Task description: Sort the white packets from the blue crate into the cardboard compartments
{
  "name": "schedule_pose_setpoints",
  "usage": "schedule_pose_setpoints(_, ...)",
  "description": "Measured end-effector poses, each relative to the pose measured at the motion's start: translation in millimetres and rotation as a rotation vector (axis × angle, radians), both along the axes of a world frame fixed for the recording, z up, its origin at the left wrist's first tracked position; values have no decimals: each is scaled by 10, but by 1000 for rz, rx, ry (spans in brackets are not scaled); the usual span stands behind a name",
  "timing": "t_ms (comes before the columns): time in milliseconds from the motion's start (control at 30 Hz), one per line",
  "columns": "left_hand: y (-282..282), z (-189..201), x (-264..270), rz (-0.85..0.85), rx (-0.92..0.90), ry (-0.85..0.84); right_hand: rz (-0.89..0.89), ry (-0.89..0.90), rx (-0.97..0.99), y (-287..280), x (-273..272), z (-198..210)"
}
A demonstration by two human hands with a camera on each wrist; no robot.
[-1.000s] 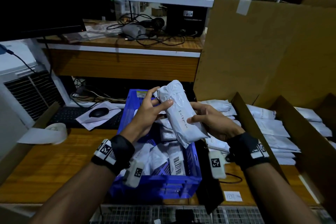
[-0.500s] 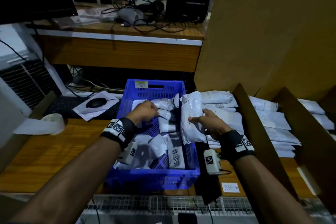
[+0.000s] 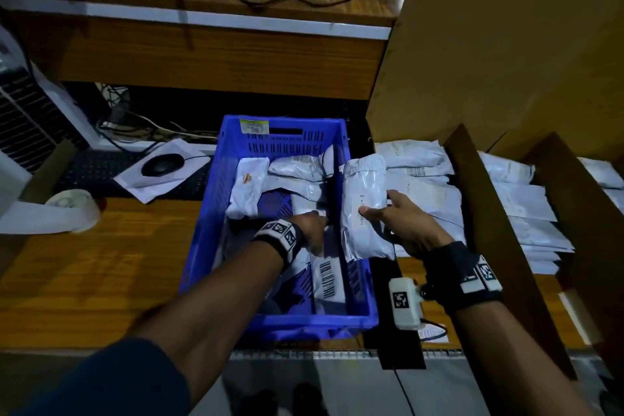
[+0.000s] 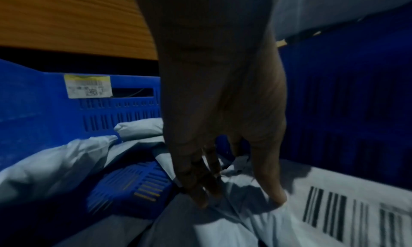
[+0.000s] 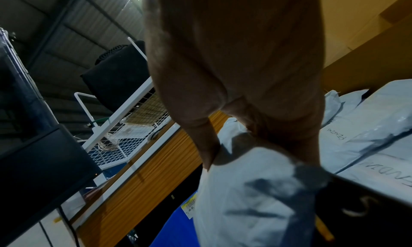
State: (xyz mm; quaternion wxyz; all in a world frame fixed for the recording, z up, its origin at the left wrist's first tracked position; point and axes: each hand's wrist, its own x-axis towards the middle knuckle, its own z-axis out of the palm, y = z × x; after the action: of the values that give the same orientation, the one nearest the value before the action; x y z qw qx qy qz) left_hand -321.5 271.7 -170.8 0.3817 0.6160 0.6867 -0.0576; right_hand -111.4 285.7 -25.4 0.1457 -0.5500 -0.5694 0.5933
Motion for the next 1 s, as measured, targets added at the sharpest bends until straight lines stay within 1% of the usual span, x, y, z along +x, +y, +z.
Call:
schedule_pose_setpoints(100,12,-116,7,-3,-3,34,6,-2,10,-18,-17,0)
schedule_pose_setpoints(233,-48,-14,-208,108,-68,-89,14,12,0,-9,-35,6)
schedule_pose_setpoints(333,-103,276,-424,163,-85,-177,10,24,-4,-5,-47,-2)
schedule_pose_setpoints(400,-169,497,-585,217,-64,-194,10,34,-14,-3,-43,-9)
schedule_pose_setpoints(467,-244,716,-766,232,9,-135,19,47,-20,-5,-33,-4)
schedule_pose_setpoints(533,-329,949,-944,299,96,-88,22,54,-19,-11,-16,1)
schedule_pose_setpoints(633,-477,1327,-1171,378,269,-60,6,57,-5,-42,-28,44)
schedule_pose_setpoints(700,-618,1602,-1239,472,441,-112,15,54,11,-61,-37,61)
schedule_pose_setpoints(767,-783,1833,-1183,506,713,-126,22,93,1,-97,-51,111)
schedule_pose_setpoints(833,-936,1965,-1005,498,1030,-102,10,152,-55,-129,-59,162)
schedule_pose_setpoints(867,-1010,2005,-881,451,1181,-102,8,189,-98,-169,-67,213)
schedule_pose_setpoints(900,-1095,2055,-729,373,1291,-111,5,235,-136,-196,-78,236)
schedule_pose_setpoints(933,-1168,2056,-591,276,1361,-113,9,286,-171,-238,-93,269)
schedule_pose_setpoints(1000,-1303,1989,-322,67,1371,-97,24,422,-232,-323,-118,334)
